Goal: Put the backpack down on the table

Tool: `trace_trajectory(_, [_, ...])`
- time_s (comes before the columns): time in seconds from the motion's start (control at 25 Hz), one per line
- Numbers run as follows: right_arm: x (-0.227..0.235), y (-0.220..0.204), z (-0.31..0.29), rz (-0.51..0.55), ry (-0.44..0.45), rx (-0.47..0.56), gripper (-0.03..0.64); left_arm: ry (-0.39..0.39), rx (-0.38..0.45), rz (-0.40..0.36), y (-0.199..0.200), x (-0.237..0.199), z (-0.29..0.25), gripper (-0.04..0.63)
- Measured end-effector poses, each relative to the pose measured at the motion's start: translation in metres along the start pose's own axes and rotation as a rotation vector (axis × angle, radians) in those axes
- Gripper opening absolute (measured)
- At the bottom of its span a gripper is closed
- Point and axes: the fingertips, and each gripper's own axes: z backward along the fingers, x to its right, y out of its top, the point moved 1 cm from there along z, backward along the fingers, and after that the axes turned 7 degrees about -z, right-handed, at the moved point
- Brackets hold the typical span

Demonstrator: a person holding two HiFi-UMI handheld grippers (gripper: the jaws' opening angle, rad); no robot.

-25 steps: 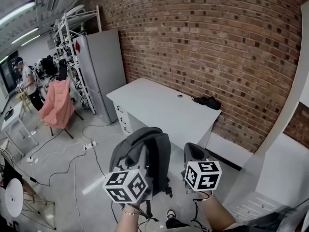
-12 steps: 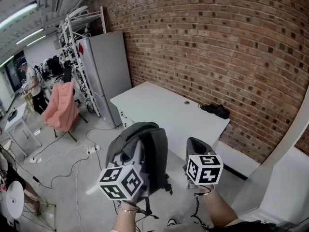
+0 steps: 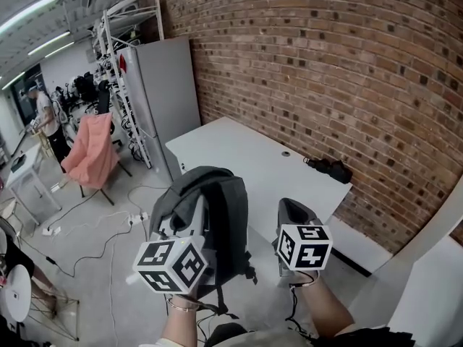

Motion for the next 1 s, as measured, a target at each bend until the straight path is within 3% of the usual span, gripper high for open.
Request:
trace_trajectory(0.48, [0.027, 0.004, -0.066, -0.006, -0.043, -0.015, 0.031, 0.014, 0.044, -0.05, 0.012, -0.04, -0.065, 0.037])
trace_trajectory(1.0, [0.024, 0.028, -0.191, -0.028, -0.066, -0.008, 0.031, -0.043, 0.033, -0.012, 0.013, -0.109, -0.17, 0.037])
